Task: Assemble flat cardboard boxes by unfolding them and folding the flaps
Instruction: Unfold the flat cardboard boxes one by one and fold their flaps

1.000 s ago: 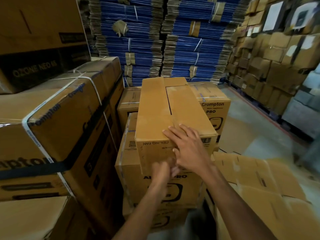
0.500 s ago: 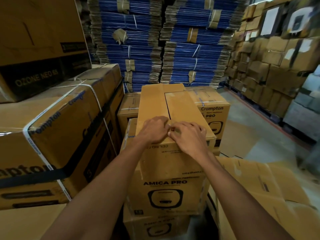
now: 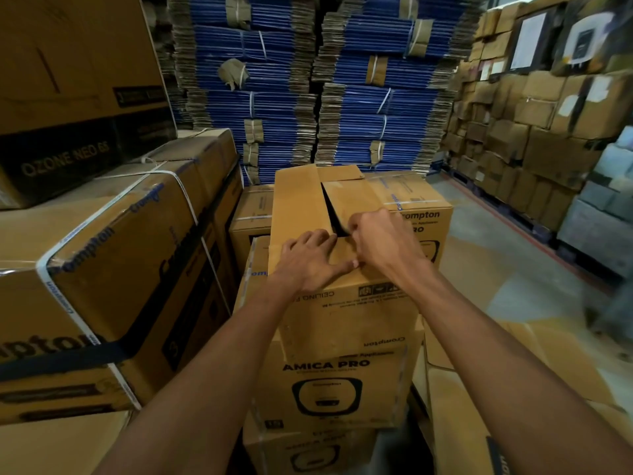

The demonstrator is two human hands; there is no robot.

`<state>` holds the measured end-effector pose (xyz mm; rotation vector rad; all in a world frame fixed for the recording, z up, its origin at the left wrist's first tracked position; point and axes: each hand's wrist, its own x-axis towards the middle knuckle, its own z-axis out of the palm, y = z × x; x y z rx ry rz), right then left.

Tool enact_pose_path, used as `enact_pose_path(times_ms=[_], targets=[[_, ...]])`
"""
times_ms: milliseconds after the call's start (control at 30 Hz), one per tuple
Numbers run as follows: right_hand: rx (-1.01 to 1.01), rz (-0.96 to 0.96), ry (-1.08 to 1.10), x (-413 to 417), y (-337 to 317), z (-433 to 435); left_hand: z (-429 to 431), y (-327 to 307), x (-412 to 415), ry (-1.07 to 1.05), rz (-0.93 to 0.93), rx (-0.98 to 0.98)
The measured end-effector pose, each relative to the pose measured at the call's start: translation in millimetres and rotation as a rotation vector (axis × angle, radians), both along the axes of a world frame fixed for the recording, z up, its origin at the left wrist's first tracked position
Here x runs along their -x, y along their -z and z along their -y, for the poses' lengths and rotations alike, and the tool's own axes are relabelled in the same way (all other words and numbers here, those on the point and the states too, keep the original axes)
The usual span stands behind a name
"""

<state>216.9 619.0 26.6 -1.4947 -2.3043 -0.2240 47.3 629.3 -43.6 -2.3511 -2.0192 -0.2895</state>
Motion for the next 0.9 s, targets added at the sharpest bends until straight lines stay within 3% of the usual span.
enact_pose_path(times_ms=[133, 267, 633, 767, 900], targets=[[0.070, 0.099, 0.058, -14, 16, -1, -4, -3, 0, 0.062, -0.004, 0.079], [0.202, -0.098, -0.063, -31, 32, 0, -14, -6, -5, -0.017, 0.024, 0.108], [0.004, 0.295, -0.113, -34, 35, -11, -17, -2, -19, -0.061, 0.123, 0.002], [0.110, 0.161, -0.101, -45, 16, -21, -15, -6, -20, -0.018, 0.161, -0.004], [0.136, 0.144, -0.119, -37, 12, -22, -18, -18, -34, 0.050, 0.179, 0.164]])
